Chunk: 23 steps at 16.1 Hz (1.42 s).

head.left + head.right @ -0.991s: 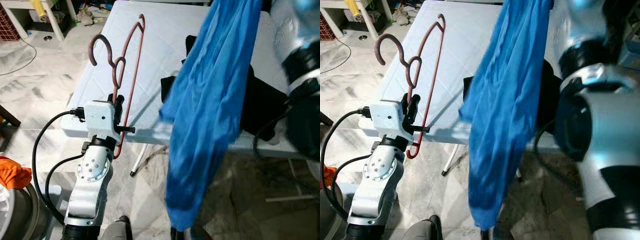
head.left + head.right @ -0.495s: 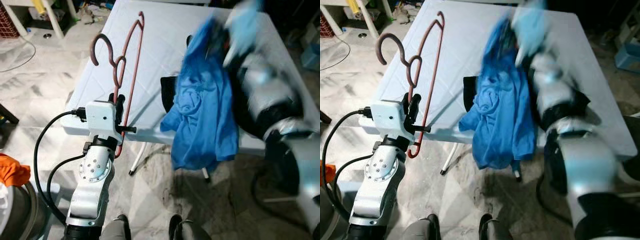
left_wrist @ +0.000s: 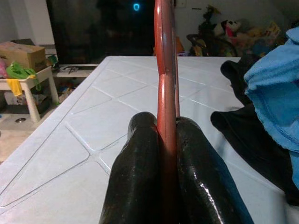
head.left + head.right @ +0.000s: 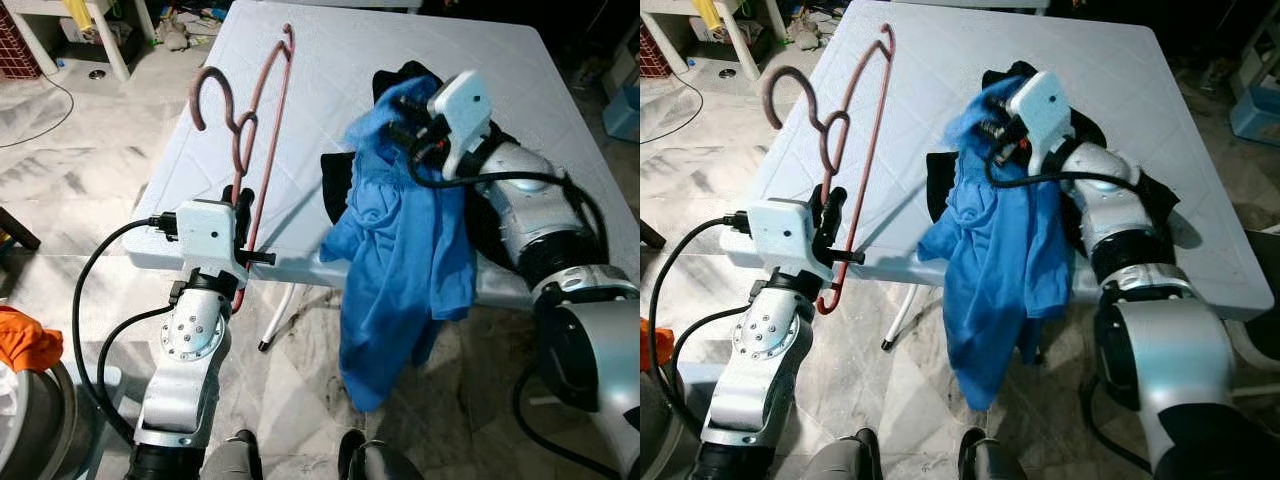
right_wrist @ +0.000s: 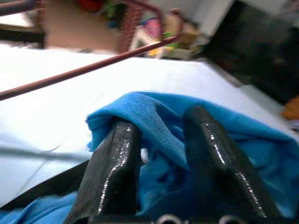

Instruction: Hang hanger

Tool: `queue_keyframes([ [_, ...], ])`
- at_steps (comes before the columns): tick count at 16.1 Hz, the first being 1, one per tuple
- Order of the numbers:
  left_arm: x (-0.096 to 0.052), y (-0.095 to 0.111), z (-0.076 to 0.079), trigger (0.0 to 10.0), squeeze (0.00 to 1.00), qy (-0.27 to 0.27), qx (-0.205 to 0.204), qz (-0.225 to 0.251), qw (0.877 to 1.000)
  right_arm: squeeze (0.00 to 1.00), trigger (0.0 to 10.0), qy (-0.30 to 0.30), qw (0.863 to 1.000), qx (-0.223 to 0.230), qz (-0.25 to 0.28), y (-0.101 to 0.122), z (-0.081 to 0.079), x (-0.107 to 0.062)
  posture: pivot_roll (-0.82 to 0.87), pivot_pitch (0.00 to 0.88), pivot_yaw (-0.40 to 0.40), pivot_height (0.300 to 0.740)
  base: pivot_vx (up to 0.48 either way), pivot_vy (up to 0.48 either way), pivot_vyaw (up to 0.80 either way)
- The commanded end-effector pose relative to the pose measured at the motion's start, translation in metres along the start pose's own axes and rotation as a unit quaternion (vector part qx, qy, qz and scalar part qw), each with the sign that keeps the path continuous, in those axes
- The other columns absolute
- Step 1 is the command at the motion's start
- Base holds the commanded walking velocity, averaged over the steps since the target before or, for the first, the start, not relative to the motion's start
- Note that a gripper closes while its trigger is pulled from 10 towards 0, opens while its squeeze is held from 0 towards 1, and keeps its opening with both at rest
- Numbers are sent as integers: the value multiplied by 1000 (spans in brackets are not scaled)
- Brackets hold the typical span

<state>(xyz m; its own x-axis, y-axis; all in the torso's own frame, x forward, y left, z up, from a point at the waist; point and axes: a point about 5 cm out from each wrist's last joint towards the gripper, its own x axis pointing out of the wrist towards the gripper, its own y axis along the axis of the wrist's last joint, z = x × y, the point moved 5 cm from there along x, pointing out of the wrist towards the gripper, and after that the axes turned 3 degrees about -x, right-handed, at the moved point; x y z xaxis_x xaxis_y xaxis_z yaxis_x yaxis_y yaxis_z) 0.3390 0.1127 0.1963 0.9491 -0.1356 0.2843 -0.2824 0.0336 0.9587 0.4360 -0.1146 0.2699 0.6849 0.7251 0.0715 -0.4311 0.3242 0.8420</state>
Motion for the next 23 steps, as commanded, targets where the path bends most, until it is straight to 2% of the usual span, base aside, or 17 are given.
queue_keyframes([
  [1,-4,-20,5,10000,0,-8,-6,-40,999,1000,10000,32,999,-8,-6,0,0,-7,48,214,-69,740,0,0,0],
  [4,-4,-23,6,10000,0,-10,-11,-41,999,1000,10000,68,998,-2,0,-1,-2,-21,41,200,-71,740,0,0,0],
  [6,-3,-26,7,10000,0,-14,-13,-43,999,1000,10000,98,995,13,-3,-8,-11,-36,33,192,-68,740,0,0,0],
  [8,-2,-28,9,10000,0,-19,-15,-46,999,1000,10000,108,994,33,-3,-12,-17,-44,24,191,-66,740,0,0,0],
  [10,-4,-33,10,10000,0,-23,-17,-55,998,1000,10000,129,990,51,-24,-22,-31,-60,15,195,-59,740,0,0,0],
  [11,-4,-34,10,10000,0,-24,-17,-56,998,1000,10000,132,990,43,-41,-28,-36,-68,13,196,-57,740,0,0,0],
  [14,-3,-35,11,10000,0,-28,-17,-57,998,1000,10000,111,990,43,-70,-35,-34,-83,1,195,-47,740,0,0,0],
  [20,-2,-36,12,10000,0,-31,-19,-58,998,1000,10000,80,989,66,-109,-42,-37,-92,-9,197,-48,740,0,0,0],
  [23,-3,-37,12,10000,0,-32,-18,-60,998,1000,10000,70,984,63,-148,-53,-39,-101,-12,200,-45,740,0,0,0],
])
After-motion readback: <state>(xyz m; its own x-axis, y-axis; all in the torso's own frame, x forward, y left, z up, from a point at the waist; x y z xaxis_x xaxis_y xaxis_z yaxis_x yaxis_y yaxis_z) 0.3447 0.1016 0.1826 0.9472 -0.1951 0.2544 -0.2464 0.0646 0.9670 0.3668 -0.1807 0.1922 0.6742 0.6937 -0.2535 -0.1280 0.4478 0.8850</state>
